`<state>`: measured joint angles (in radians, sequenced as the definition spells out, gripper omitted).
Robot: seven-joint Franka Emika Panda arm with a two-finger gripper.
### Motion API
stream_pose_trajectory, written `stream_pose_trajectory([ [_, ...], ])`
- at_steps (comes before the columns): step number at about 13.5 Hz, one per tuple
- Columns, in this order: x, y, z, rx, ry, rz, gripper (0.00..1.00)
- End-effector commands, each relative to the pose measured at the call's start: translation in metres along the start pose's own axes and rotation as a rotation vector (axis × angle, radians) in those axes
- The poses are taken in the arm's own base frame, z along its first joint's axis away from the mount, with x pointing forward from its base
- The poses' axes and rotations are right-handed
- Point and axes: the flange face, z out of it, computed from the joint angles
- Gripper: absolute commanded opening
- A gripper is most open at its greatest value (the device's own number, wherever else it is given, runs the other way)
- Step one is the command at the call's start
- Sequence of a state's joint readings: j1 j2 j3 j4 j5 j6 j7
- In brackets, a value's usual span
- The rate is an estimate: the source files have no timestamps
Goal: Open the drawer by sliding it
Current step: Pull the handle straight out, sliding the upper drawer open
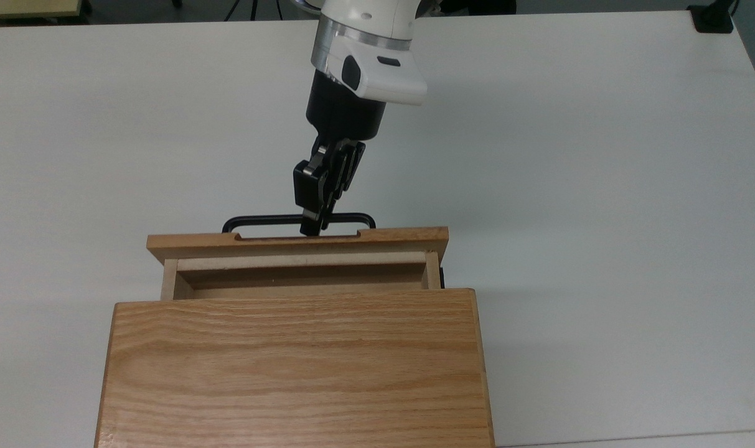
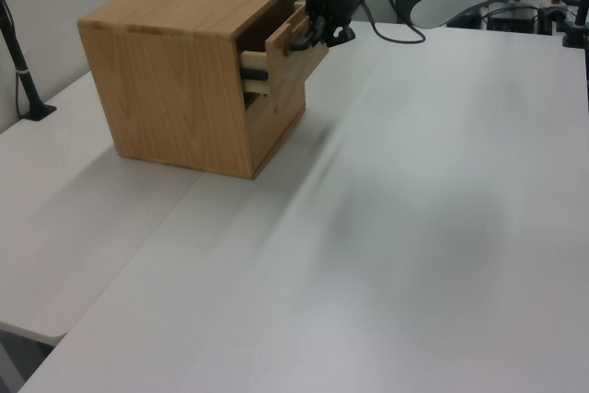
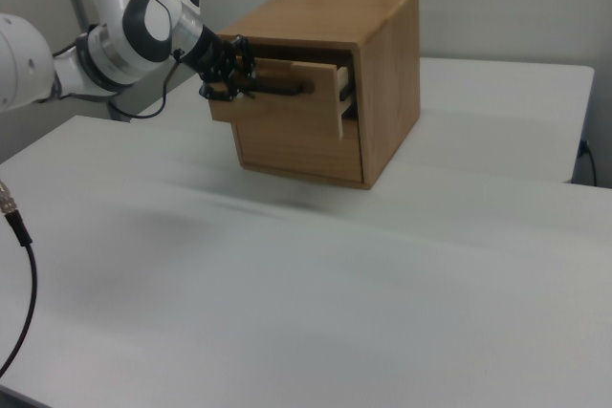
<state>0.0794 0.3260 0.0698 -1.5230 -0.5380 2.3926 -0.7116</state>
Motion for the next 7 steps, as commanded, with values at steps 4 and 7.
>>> stream_pose_trajectory([
  [4,-0.029,0.01,-0.08,0.065,-0.01,0.114,0.1],
  [7,-0.035,0.007,-0.092,0.136,-0.018,0.093,0.1],
])
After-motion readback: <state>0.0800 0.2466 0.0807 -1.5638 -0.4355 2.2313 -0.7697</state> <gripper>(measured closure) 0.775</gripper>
